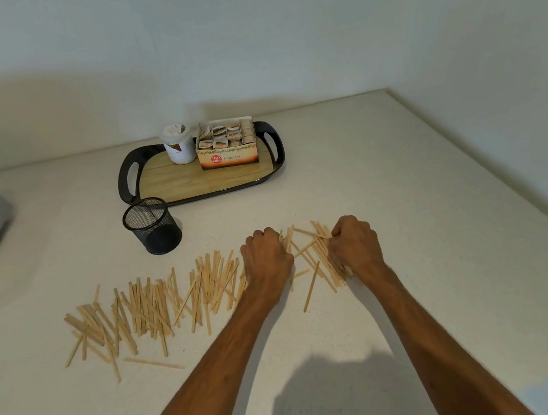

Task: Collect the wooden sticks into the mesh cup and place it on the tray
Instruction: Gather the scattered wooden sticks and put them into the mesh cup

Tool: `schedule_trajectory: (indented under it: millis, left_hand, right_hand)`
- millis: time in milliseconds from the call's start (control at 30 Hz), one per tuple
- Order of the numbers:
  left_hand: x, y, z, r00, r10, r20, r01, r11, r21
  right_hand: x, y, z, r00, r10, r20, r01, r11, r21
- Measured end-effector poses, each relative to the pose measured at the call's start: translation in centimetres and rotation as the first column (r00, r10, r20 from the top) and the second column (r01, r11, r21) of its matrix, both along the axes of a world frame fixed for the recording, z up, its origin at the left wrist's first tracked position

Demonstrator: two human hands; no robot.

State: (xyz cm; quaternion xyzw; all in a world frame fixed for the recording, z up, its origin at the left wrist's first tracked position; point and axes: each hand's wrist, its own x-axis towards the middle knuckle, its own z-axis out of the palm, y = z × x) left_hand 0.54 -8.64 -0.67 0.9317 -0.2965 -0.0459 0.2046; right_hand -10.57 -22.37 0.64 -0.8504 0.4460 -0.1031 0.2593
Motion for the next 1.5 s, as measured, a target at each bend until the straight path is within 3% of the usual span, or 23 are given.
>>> schedule_trajectory:
  millis: [400,567,700,900,1000,1100,1167,1233,1367,1500]
  left_hand:
    - [0.5,0.1,1.0,0.998,0.026,-0.057,-0.041,0.960,-0.278]
    - [0.9,0.0,1.8,0.999,0.014,-0.036,-0.027,0.926,-0.378]
    - [0.8,0.2,2.4,0.986,-0.043,-0.162,-0.059,0.817,-0.574]
    - [0.8,0.5,3.1,0.943,-0.121,-0.309,-0.140,0.699,-0.701]
    - [1.0,1.0,3.7,0.914,-0.161,-0.373,-0.196,0.631,-0.751]
    - [1.4,1.9,4.3,0.879,-0.188,-0.439,-0.285,0.530,-0.798]
    - [2.0,2.8,4.8,0.866,-0.196,-0.461,-0.326,0.477,-0.816]
    - [2.7,3.7,5.4,0.853,-0.205,-0.480,-0.353,0.451,-0.820]
    - [4.0,5.6,6.1,0.804,-0.252,-0.539,-0.418,0.406,-0.813]
    - [5.5,7.7,7.0,0.803,-0.241,-0.546,-0.444,0.369,-0.817]
  right_hand:
    - [-0.2,-0.7,0.8,0.993,0.016,0.120,-0.029,0.993,0.112]
    - [-0.3,-1.0,1.5,0.968,-0.021,0.250,-0.056,0.953,0.298]
    - [-0.5,-1.1,2.1,0.922,-0.067,0.382,-0.124,0.883,0.453]
    - [-0.8,-1.2,3.0,0.858,-0.100,0.504,-0.246,0.781,0.574]
    - [-0.4,-0.6,3.8,0.883,-0.067,0.465,-0.215,0.823,0.526]
    - [0.0,-0.9,4.9,0.980,0.080,0.181,-0.114,0.976,0.185]
    - [0.3,-1.2,6.2,0.993,0.117,0.019,-0.118,0.991,0.056]
    - [1.0,-1.1,7.4,0.985,0.140,0.099,-0.153,0.978,0.143]
    - [3.0,0.8,8.5,0.885,0.122,0.449,-0.318,0.862,0.394]
    - [5.8,3.6,8.4,0.791,0.082,0.606,-0.444,0.759,0.477]
